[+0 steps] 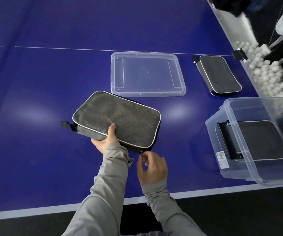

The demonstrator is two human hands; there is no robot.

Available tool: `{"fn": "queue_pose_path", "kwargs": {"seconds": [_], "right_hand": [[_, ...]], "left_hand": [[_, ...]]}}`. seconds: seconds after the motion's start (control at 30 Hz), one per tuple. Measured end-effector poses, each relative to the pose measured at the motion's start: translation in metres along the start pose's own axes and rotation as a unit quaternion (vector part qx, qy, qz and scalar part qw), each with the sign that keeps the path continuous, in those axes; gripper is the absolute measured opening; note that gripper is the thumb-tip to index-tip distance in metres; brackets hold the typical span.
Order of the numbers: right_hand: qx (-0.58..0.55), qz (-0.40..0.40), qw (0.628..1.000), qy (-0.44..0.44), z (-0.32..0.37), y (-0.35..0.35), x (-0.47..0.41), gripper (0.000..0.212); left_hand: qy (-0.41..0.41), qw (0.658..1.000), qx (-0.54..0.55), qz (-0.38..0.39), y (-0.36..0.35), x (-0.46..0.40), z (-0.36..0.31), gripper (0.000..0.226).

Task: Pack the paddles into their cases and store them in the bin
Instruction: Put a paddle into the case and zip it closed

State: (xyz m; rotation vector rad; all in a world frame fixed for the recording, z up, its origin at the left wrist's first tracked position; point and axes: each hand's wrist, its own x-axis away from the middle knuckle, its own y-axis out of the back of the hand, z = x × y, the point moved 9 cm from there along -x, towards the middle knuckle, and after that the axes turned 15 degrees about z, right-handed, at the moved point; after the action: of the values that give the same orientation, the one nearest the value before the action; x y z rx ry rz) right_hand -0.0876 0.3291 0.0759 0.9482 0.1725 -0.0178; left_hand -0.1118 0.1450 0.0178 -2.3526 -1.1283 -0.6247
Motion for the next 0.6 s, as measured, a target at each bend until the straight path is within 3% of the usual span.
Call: {"fn": "queue_pose_path", "kwargs": {"seconds": [0.27, 0.6], "right_hand": [[-0.002, -0.03, 0.999, 0.012, -0.009, 0.019, 0.003, 0.015], [-0.096, -0.049, 0.992, -0.071, -0.043, 0.039, -0.032, 0.01]], "left_hand": [[-0.008, 1.0, -0.017, 0.001, 0.008, -0.003, -0.011, 0.043], [0.011, 0.996, -0.047, 0.08, 0.01, -0.015, -0.023, 0.045]]}}
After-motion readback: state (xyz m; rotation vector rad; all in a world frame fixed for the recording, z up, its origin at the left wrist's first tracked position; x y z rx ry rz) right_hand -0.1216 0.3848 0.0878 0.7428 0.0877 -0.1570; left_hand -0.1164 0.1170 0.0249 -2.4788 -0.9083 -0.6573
